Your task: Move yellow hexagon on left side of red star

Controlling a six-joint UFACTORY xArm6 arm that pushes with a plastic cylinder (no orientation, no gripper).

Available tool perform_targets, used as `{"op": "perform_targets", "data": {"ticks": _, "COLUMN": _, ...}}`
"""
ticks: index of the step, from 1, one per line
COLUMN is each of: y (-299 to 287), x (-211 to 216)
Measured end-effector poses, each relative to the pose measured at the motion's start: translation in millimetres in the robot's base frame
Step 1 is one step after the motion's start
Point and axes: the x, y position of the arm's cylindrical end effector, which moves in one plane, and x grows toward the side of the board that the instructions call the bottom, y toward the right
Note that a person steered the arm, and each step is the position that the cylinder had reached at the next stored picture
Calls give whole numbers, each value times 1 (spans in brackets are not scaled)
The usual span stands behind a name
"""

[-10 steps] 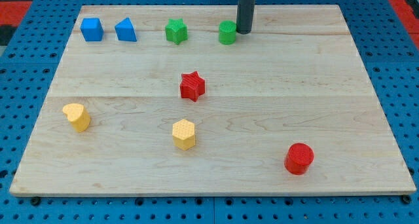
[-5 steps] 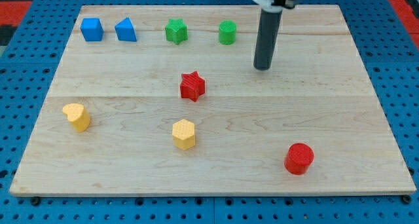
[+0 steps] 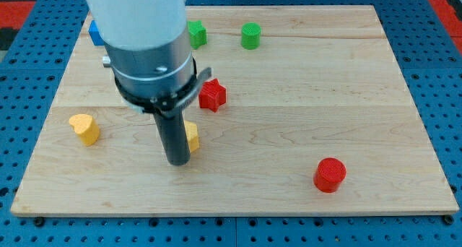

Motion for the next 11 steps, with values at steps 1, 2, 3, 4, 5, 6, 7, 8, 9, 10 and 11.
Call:
{"op": "perform_targets", "data": {"ticks": 1, "y": 9, "x": 4}}
{"op": "perform_targets", "data": {"ticks": 2, "y": 30, "x": 4}}
{"op": "perform_targets", "data": {"ticks": 3, "y": 38, "x": -8}}
{"op": "perform_targets", "data": {"ticks": 4, "y": 34, "x": -13}}
{"op": "perform_targets", "data": {"ticks": 5, "y": 24, "x": -14}}
{"op": "perform_targets", "data": {"ticks": 6, "y": 1, "x": -13}}
{"op": "perform_targets", "data": {"ticks": 7, "y": -5, "x": -13}}
{"op": "perform_targets", "data": {"ticks": 8, "y": -2, "x": -13}}
{"op": "perform_targets", "data": {"ticks": 9, "y": 35, "x": -7}}
{"op": "perform_targets", "data": {"ticks": 10, "y": 36, "x": -21}}
{"op": "perform_targets", "data": {"ticks": 11, "y": -4, "x": -22}}
